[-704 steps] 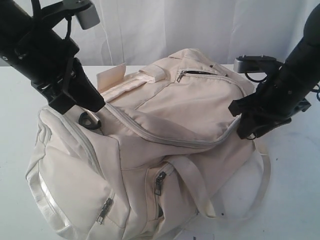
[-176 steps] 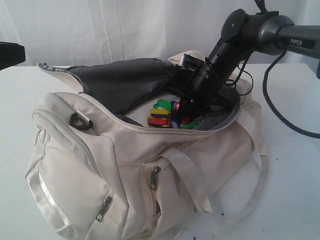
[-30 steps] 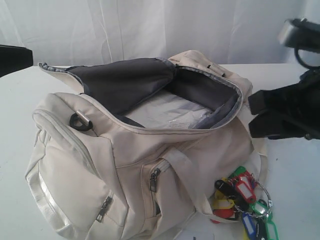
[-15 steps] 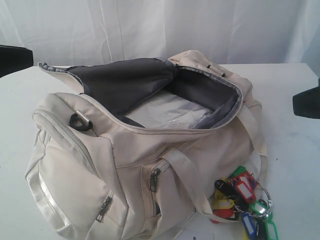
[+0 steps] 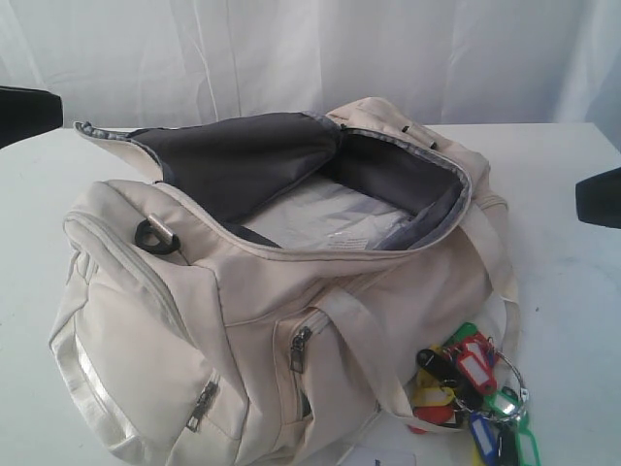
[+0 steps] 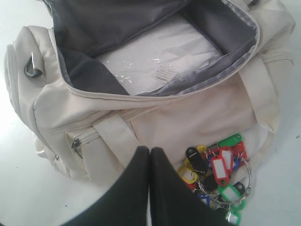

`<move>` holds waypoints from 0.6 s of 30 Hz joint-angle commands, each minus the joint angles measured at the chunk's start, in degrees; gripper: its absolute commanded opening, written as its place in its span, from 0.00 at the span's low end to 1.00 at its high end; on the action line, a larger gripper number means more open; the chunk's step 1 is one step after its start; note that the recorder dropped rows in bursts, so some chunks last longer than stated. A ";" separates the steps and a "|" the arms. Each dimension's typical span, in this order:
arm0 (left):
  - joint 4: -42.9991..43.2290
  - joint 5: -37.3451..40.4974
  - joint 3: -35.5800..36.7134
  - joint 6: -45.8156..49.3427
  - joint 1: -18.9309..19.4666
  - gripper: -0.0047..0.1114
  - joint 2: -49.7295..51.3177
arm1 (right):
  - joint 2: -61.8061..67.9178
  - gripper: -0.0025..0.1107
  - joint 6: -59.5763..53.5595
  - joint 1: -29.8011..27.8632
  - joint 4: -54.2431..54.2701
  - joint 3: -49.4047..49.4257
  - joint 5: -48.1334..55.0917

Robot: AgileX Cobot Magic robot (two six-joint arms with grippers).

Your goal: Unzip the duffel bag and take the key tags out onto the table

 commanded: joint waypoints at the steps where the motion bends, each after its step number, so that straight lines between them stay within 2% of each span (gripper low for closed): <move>1: -1.07 0.45 0.34 0.12 0.04 0.04 -0.06 | -0.34 0.02 -0.69 -0.29 -0.10 -0.30 -0.63; 8: 0.18 -1.17 0.34 0.12 0.15 0.04 -4.97 | -0.34 0.02 -0.69 -0.29 -0.10 -0.30 -0.63; 18: 0.18 -1.17 0.34 0.12 0.15 0.04 -24.04 | -0.34 0.02 -0.69 -0.29 -0.10 -0.30 -0.63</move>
